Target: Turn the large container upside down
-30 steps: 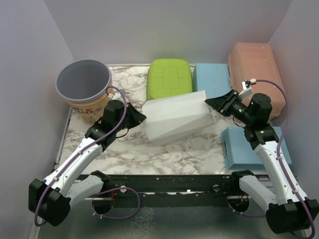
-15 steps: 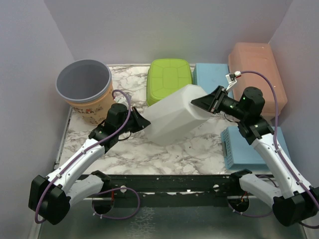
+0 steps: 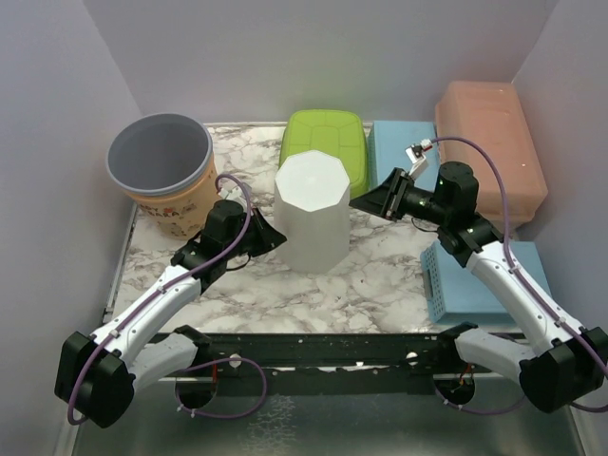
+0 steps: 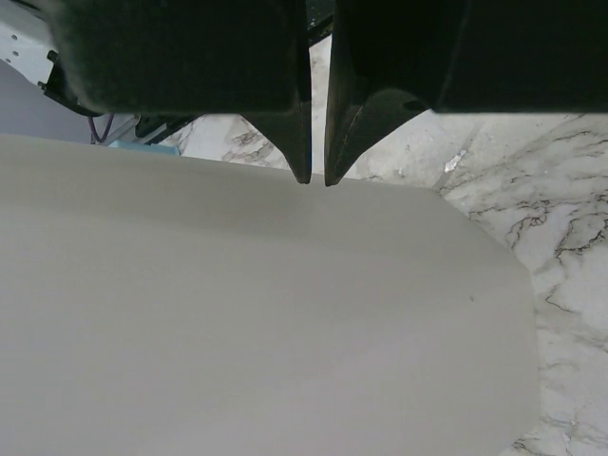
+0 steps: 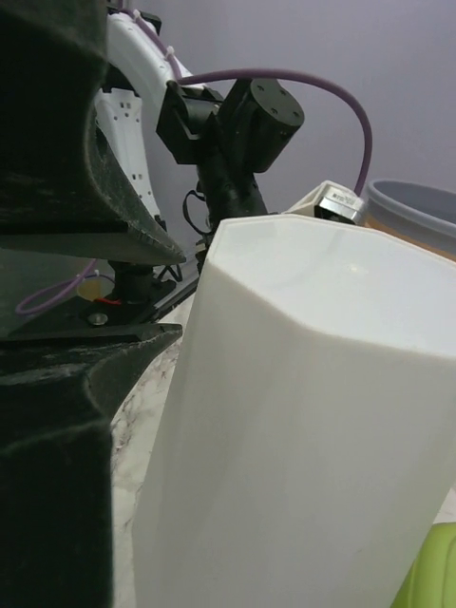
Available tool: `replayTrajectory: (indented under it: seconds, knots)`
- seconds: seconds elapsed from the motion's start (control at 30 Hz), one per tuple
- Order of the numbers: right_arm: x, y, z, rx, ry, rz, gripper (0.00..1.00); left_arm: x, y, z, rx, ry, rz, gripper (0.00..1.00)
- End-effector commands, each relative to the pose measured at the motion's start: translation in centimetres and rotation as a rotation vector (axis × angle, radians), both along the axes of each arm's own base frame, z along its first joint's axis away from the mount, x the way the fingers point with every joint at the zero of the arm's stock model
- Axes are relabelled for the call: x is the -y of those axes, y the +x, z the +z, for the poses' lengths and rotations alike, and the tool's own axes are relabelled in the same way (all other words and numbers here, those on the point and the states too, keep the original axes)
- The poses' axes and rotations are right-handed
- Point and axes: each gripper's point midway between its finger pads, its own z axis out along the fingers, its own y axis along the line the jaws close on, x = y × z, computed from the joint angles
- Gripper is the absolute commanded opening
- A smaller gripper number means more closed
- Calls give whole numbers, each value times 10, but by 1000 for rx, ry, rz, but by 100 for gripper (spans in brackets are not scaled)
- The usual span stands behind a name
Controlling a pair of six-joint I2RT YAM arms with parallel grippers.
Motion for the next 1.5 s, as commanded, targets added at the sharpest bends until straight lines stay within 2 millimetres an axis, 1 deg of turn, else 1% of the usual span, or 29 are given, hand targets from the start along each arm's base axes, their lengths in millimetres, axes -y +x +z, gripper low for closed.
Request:
replayTrajectory:
  seconds: [0.0, 0.2, 0.27, 0.3, 0.43, 0.5, 0.57, 0.63, 0.7, 0.8, 0.9, 1.0, 1.13, 1.2, 1.23, 1.33, 1.4, 1.47]
  knots:
    - [-6, -1, -8, -16, -24, 26, 37, 1, 1, 5, 22, -12, -2, 11]
    - [-4, 0, -5, 3, -46, 13, 40, 1, 5, 16, 50, -18, 3, 11]
    - [1, 2, -2, 20, -75, -17, 40, 2, 5, 21, 63, -24, 2, 12]
    - [8, 5, 2, 40, -96, -58, 41, 1, 5, 23, 69, -28, 4, 13]
    - [43, 14, 24, 175, -180, -265, 53, -1, 4, 32, 83, -44, 19, 21]
    - [59, 17, 28, 208, -223, -348, 63, -4, 3, 34, 90, -48, 34, 29]
    - [70, 22, 22, 188, -270, -407, 72, -7, 3, 38, 101, -47, 51, 35]
    - [76, 25, 9, 124, -299, -446, 78, -11, 4, 39, 105, -38, 69, 43]
    - [69, 24, -7, 66, -297, -415, 81, -12, 4, 42, 115, -30, 72, 48]
    - [48, 17, -26, -12, -227, -315, 82, -17, 3, 43, 113, -13, 85, 55]
    - [26, 11, -31, -50, -129, -210, 83, -21, 2, 46, 121, -13, 104, 59]
    - [16, 10, -27, -52, -90, -151, 83, -24, 1, 50, 131, -15, 117, 61]
    - [19, 16, -16, -6, -128, -169, 84, -27, 1, 58, 148, -17, 132, 63]
    - [27, 21, -3, 28, -132, -225, 84, -27, 0, 65, 166, -16, 119, 65]
    - [29, 22, 9, 77, -110, -245, 84, -27, 0, 67, 171, -11, 116, 66]
    - [31, 25, 31, 182, -51, -271, 84, -32, 0, 71, 179, 8, 132, 68]
    - [28, 33, 31, 159, -81, -267, 85, -34, 1, 72, 184, 18, 138, 70]
    - [20, 43, 18, 93, -146, -222, 85, -35, 1, 72, 185, 24, 144, 71]
